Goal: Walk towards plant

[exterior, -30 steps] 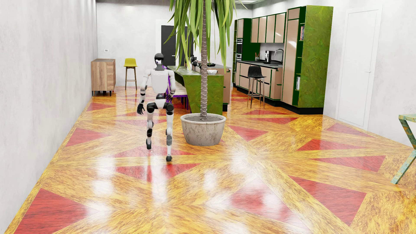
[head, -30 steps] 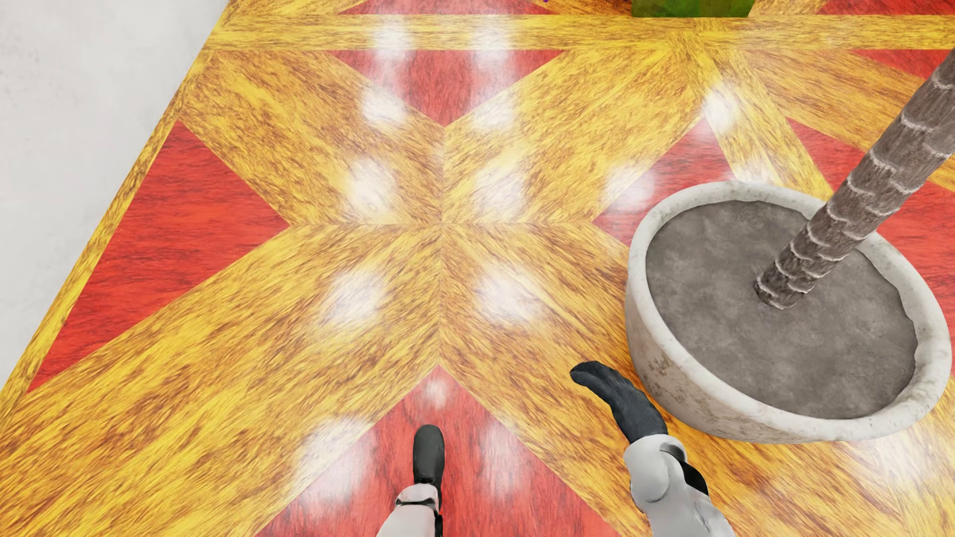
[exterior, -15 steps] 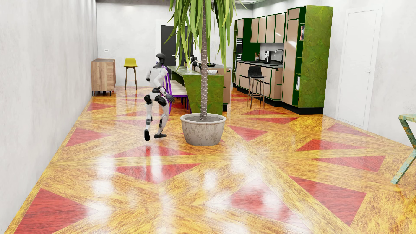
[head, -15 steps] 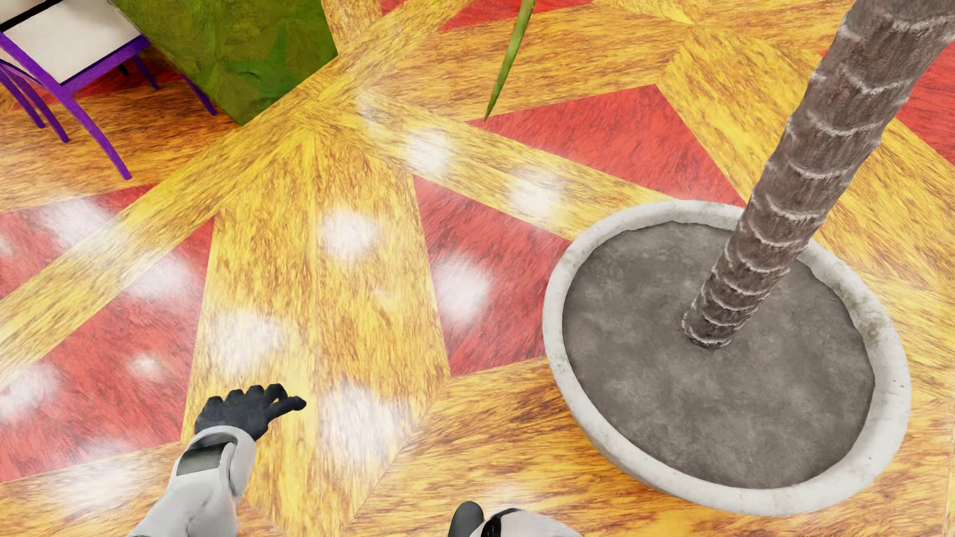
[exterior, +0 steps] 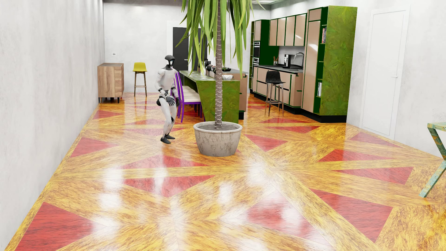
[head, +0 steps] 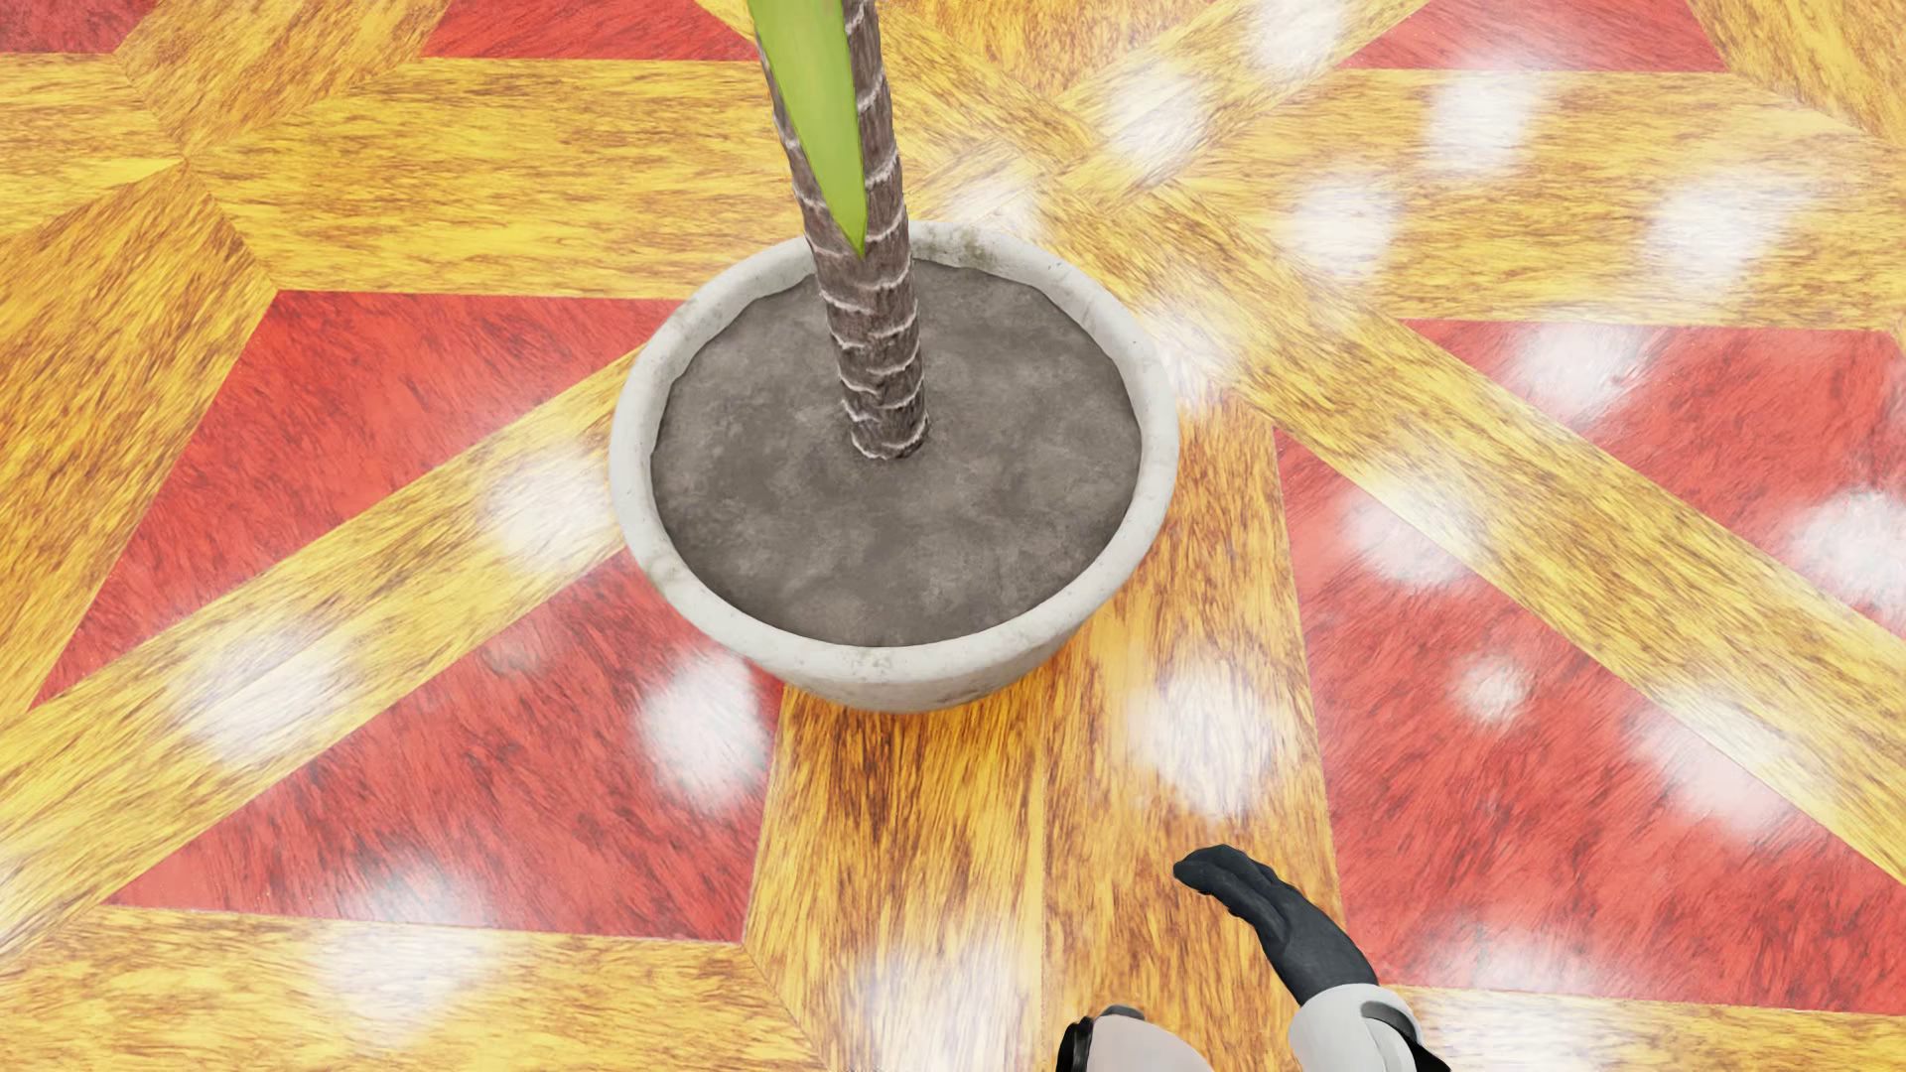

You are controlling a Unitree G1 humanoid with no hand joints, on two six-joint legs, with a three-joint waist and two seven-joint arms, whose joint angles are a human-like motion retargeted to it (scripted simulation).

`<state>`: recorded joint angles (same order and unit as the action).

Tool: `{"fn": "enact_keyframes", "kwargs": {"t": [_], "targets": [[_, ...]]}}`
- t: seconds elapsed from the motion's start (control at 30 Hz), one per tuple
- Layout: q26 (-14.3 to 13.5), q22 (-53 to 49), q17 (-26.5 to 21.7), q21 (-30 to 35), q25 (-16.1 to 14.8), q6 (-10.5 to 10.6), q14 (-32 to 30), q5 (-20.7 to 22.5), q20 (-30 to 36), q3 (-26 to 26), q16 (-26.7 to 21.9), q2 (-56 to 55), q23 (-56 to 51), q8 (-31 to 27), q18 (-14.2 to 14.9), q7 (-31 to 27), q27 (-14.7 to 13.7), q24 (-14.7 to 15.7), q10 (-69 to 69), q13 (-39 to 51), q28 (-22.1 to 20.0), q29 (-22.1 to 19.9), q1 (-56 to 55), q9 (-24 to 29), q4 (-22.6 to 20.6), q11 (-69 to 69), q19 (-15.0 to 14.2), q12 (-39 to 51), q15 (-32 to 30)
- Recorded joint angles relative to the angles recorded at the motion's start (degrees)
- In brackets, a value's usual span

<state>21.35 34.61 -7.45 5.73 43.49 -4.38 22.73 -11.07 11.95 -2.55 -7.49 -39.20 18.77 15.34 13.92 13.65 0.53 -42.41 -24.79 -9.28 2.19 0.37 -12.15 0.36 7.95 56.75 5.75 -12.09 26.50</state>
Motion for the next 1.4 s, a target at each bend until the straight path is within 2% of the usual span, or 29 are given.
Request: {"fn": "enact_keyframes", "kwargs": {"t": [0.03,0.07,0.1,0.13,0.17,0.27,0.3,0.33,0.37,0.4,0.43,0.47,0.5,0.57,0.6,0.7,0.77,0.83,0.87,0.93,1.0,1.07,1.13,1.2,1.3,1.4], "targets": [[-2.81,-0.09,-0.27,-1.66,-1.71,-0.12,-0.1,-2.76,1.8,0.05,-0.83,1.73,2.3,2.65,-0.64,1.77,0.94,0.74,-1.05,-0.6,0.68,0.27,-0.78,-0.26,-0.37,2.57,1.88,2.57,0.96],[-4.38,-0.69,-0.32,-3.0,-3.0,-0.35,-0.53,-5.91,1.87,0.01,-1.4,5.43,5.48,7.19,-1.11,3.33,2.27,2.15,-0.96,-0.82,-0.21,0.03,-0.9,-0.59,-0.68,2.54,5.5,4.5,0.48],[-5.31,-1.5,-0.35,-3.65,-3.49,-0.53,-0.83,-7.0,0.26,-0.13,-2.08,10.52,8.92,10.51,-1.54,4.84,3.87,3.77,-0.43,-1.07,-2.05,-0.37,-0.36,-0.96,-0.68,-2.03,-1.27,5.38,-0.64],[-5.38,-2.15,-0.51,-3.53,-3.2,-0.65,-0.35,-4.81,-1.69,-0.39,-2.04,15.11,12.48,10.28,-1.97,6.4,5.95,4.83,-0.82,-0.81,-4.57,-0.67,0.27,-1.27,-0.72,-10.41,-2.82,6.08,5.4],[-5.09,-3.06,-0.1,-3.21,-2.77,-0.57,-0.21,-2.14,-3.64,-0.36,-2.44,18.32,16.09,10.01,-2.27,7.84,7.59,5.77,-1.61,-0.26,-7.51,-1.1,0.82,-1.45,0.34,-16.84,-2.48,6.45,7.05],[-4.09,-3.41,1.66,-2.69,-3.2,1.35,-2.94,5.89,-11.14,0.51,-2.23,20.89,27.72,5.65,-3.89,13.08,11.7,11.39,-11.5,2.12,-16.0,-2.78,-0.48,-0.97,8.36,-24.28,-0.91,3.92,1.79],[-3.37,-1.86,1.62,-1.75,-2.33,2.08,-5.68,8.22,-10.44,0.77,-3.03,22.14,30.5,4.36,-4.64,13.7,12.49,12.67,-16.31,2.52,-15.68,-2.14,-1.84,-0.71,11.47,-26.48,-0.72,3.48,0.38],[-2.96,0.45,1.18,-0.71,-1.08,2.77,-8.73,10.38,-7.46,0.97,-4.74,23.62,31.67,3.41,-4.96,13.27,11.35,11.82,-21.24,1.91,-12.66,-2.55,-3.58,-0.49,14.5,-28.74,-0.53,3.64,-0.87],[-2.77,3.01,1.15,-0.67,-0.54,3.47,-11.18,12.15,-2.88,1.13,-7.25,24.73,31.88,2.4,-5.72,12.48,9.53,10.16,-25.66,1.22,-7.68,-4.7,-5.18,-0.32,17.08,-30.23,-0.38,4.45,-1.81],[-2.92,5.37,1.35,-2.08,-1.52,4.12,-12.91,13.36,1.16,1.22,-8.96,25.36,31.66,1.25,-5.64,11.78,7.75,8.19,-29.17,0.21,-2.74,-7.46,-6.36,-0.18,18.98,-30.88,-0.35,5.17,-2.38],[-3.04,7.04,1.75,-4.16,-3.44,4.66,-12.0,14.16,3.29,1.29,-9.44,25.69,31.29,0.11,-5.4,10.25,6.7,6.72,-31.27,-0.81,0.17,-9.52,-7.55,-0.05,19.51,-30.99,-0.42,5.58,-2.68],[-3.0,7.74,2.13,-6.06,-5.22,5.05,-8.96,14.63,3.03,1.28,-8.65,25.99,30.74,-0.85,-6.04,7.49,6.38,6.32,-31.55,-1.74,-0.24,-10.36,-8.63,0.05,18.26,-31.17,-0.59,5.63,-2.94],[-3.09,7.49,2.46,-7.6,-6.4,5.38,-5.59,14.85,0.82,1.1,-6.78,26.35,30.05,-1.51,-6.61,5.84,6.54,7.38,-29.53,-2.61,-3.41,-10.01,-8.97,0.04,16.83,-31.72,-0.84,5.35,-3.34],[-4.6,5.87,2.9,-10.11,-7.51,5.9,-3.69,14.57,-3.67,0.81,-1.82,27.31,28.69,-2.62,-5.21,3.34,7.96,11.59,-17.73,-4.18,-10.47,-6.96,-7.09,-0.4,12.53,-34.06,-1.61,4.87,-4.68],[-5.39,5.23,2.88,-10.8,-7.39,6.16,-4.3,14.18,-3.32,0.71,-0.14,27.61,28.08,-3.05,-7.31,4.27,8.68,12.1,-11.73,-4.86,-11.95,-5.13,-4.95,-0.72,10.82,-35.09,-2.02,5.22,-5.25],[-5.92,5.65,2.77,-13.17,-5.56,6.39,-4.42,11.9,4.5,0.55,1.75,27.04,27.35,-3.73,-9.24,8.42,9.49,7.55,0.25,-6.25,-9.77,-3.46,1.28,-1.26,6.78,-34.58,-3.15,9.34,-5.75],[-5.32,6.93,5.14,-19.52,-7.19,5.73,-6.46,9.62,9.14,0.1,2.18,26.55,27.84,-3.83,-9.81,8.99,11.64,5.93,4.54,-5.84,-6.2,-5.56,3.05,-1.46,3.84,-33.45,-3.89,12.25,-5.56],[-5.43,7.51,7.72,-24.25,-8.76,5.12,-6.19,7.71,13.12,-0.57,1.13,26.46,27.78,-3.05,-10.57,8.01,12.02,5.44,4.07,-4.68,-4.27,-6.75,2.39,-1.51,2.08,-32.78,-4.53,14.81,-5.01],[-5.4,8.18,8.23,-24.32,-7.96,4.86,-5.77,6.89,14.57,-0.76,0.43,26.5,27.74,-2.65,-10.92,7.47,11.35,5.77,3.39,-4.35,-4.22,-6.39,2.06,-1.47,1.4,-32.44,-4.83,15.85,-4.78],[-4.02,9.87,8.16,-21.62,-4.32,4.51,-5.13,5.76,15.14,-0.69,-0.91,26.55,28.17,-2.91,-11.55,7.67,9.98,7.53,2.99,-3.46,-4.56,-4.39,2.47,-1.41,0.36,-31.92,-5.45,16.24,-4.78],[-2.22,10.45,7.53,-18.53,-1.18,4.33,-4.75,5.24,13.48,-0.22,-2.09,26.52,28.39,-3.89,-12.12,8.73,8.94,9.78,3.17,-1.86,-5.61,-0.88,3.14,-1.49,-0.22,-31.85,-6.08,14.63,-5.06],[-1.34,11.34,6.76,-16.72,1.02,4.14,-4.37,5.0,11.72,0.26,-3.08,26.47,27.33,-4.76,-12.54,9.58,8.14,12.27,3.13,-0.74,-7.33,0.25,3.5,-1.55,-0.53,-31.81,-6.53,12.39,-5.11],[-0.05,13.24,7.15,-17.09,0.4,3.96,-3.99,4.72,11.37,0.62,-4.08,26.48,26.22,-5.21,-12.83,10.06,8.23,13.91,2.97,0.35,-7.26,-1.31,3.64,-1.56,-0.81,-31.76,-6.94,10.26,-5.17],[1.33,16.4,6.95,-18.03,-1.08,3.82,-3.68,4.41,12.76,0.89,-4.9,26.71,25.37,-5.03,-13.16,9.95,7.66,14.35,2.89,0.12,-5.34,-2.39,3.56,-1.65,-1.11,-32.07,-7.34,9.53,-5.27],[2.27,18.53,5.86,-18.73,-0.92,3.62,-3.17,3.8,14.06,1.18,-5.09,27.07,25.95,-4.6,-13.67,9.52,7.31,15.19,2.87,0.25,-4.01,-2.18,3.47,-1.78,-1.77,-32.38,-7.55,7.86,-4.73],[1.6,17.77,5.33,-19.52,-0.83,3.28,-0.72,3.09,14.26,1.31,-5.0,26.59,26.16,-4.17,-13.14,8.12,7.48,16.51,1.34,0.42,-3.98,-1.09,2.72,-1.76,-2.33,-30.53,-6.28,6.55,-2.22]]}}
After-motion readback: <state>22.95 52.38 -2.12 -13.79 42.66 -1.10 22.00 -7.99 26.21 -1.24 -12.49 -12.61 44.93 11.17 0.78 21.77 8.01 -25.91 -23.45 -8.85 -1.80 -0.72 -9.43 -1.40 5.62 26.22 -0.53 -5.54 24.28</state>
